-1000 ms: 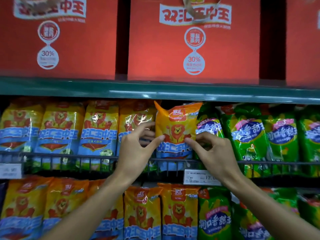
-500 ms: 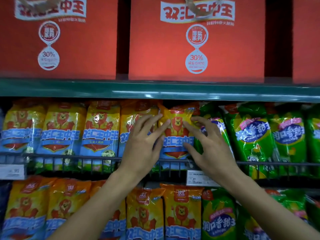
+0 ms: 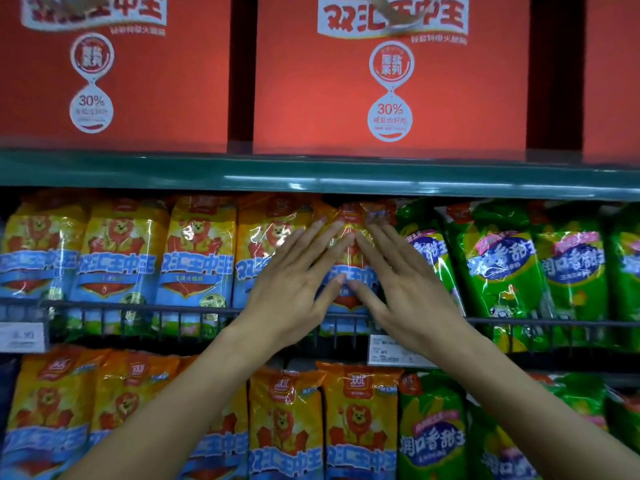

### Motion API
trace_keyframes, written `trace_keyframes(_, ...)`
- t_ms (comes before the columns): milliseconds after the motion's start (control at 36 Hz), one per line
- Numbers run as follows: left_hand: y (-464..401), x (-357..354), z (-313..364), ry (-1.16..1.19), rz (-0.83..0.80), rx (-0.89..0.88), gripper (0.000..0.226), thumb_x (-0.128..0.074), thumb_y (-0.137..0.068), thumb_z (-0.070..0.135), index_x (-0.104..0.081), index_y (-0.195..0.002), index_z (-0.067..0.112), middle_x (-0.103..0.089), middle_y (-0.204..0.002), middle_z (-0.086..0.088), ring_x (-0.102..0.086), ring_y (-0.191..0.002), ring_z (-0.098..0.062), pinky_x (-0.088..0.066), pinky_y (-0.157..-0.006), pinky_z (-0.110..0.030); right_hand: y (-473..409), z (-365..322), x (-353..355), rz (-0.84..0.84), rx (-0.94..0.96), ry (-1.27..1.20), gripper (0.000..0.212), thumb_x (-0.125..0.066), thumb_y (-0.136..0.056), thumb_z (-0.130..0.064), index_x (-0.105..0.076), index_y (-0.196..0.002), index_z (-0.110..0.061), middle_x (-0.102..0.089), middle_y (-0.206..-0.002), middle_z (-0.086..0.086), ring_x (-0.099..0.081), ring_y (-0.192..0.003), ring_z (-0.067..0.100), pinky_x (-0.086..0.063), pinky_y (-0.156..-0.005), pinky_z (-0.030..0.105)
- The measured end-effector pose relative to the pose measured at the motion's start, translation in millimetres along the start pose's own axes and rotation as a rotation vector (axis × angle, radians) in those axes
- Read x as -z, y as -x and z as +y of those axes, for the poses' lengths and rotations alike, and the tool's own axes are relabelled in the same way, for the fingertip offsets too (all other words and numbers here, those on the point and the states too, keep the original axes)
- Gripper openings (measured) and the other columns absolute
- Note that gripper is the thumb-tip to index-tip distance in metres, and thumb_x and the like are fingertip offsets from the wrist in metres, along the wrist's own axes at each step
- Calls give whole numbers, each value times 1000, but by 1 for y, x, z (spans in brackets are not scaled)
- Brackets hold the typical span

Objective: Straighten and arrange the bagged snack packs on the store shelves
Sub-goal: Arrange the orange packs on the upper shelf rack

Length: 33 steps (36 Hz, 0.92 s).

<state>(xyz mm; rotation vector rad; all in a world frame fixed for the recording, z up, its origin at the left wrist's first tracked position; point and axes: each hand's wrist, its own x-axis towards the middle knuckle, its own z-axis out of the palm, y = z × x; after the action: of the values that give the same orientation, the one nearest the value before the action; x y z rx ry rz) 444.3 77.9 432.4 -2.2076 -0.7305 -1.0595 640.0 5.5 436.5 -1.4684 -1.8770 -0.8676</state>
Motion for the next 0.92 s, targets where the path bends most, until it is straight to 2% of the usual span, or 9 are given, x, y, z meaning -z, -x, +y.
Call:
trace_keyframes(83, -5, 0, -3, -20, -15, 0, 60, -26, -109, 51, -11, -163, 32, -4, -171, 12, 5, -157, -7, 1, -128, -36, -2, 0, 0, -13, -42, 41, 78, -11, -98, -69, -1, -163, -28, 2, -171, -6, 10, -156, 8, 6, -126, 30)
trace_keyframes(222, -8, 3, 2, 39, -25, 18, 59, -29, -108, 50, -16, -162, 31, -9, -171, 11, 5, -157, -6, 5, -128, -34, -1, -2, 2, 14, -51, 14, 80, -17, -97, -68, -8, -164, -25, -9, -171, -3, -2, -157, 12, 5, -124, 28)
trace_keyframes(361, 9, 14, 2, 114, -30, 20, 56, -30, -107, 52, -26, -160, 34, -5, -171, 14, 7, -157, -7, -3, -129, -38, 9, 2, 9, 86, -84, -134, 71, -51, -99, -57, -33, -158, -21, -25, -166, -5, -22, -152, 15, -22, -122, 35)
trace_keyframes(472, 34, 15, 6, 65, -59, 35, 51, -25, -107, 54, -40, -154, 38, -12, -169, 14, 0, -157, -13, -14, -128, -45, 21, 4, 13, 153, -164, -191, 56, -64, -96, -47, -53, -144, -20, -55, -137, -4, -51, -125, 15, -45, -105, 32)
trace_keyframes(528, 42, 12, 8, 29, -96, 23, 54, -19, -107, 58, -37, -155, 40, -8, -170, 13, 3, -158, -15, -13, -128, -50, 20, 3, 17, 126, -245, -225, 47, -64, -95, -50, -64, -132, -20, -67, -106, -8, -63, -95, 14, -55, -86, 32)
trace_keyframes(583, 45, 10, 8, -16, -115, 7, 56, -15, -107, 60, -32, -157, 41, -1, -171, 12, 7, -158, -15, -7, -128, -50, 15, 0, 21, 52, -309, -222, 39, -61, -95, -56, -71, -117, -26, -67, -80, -15, -64, -75, 9, -57, -73, 34)
trace_keyframes(639, 45, 10, 8, -47, -122, -7, 56, -14, -107, 59, -28, -158, 41, 2, -172, 11, 9, -158, -15, -1, -126, -47, 9, -3, 22, -10, -330, -169, 33, -58, -95, -60, -74, -102, -32, -66, -71, -15, -63, -70, 10, -55, -67, 33)
trace_keyframes(778, 44, 10, 5, -81, -146, -8, 54, -13, -108, 57, -21, -159, 43, 6, -171, 11, 14, -157, -15, 4, -125, -45, -6, 0, 17, -45, -360, -187, 36, -63, -96, -50, -76, -73, -26, -68, -58, -13, -65, -61, 7, -58, -66, 35)
trace_keyframes(917, 43, 11, -1, -119, -159, -28, 53, -16, -108, 57, -21, -159, 44, 4, -171, 12, 12, -157, -14, 1, -126, -43, -7, -2, 13, -6, -354, -243, 28, -66, -93, -39, -71, -69, -25, -69, -58, -11, -67, -63, 9, -59, -68, 38)
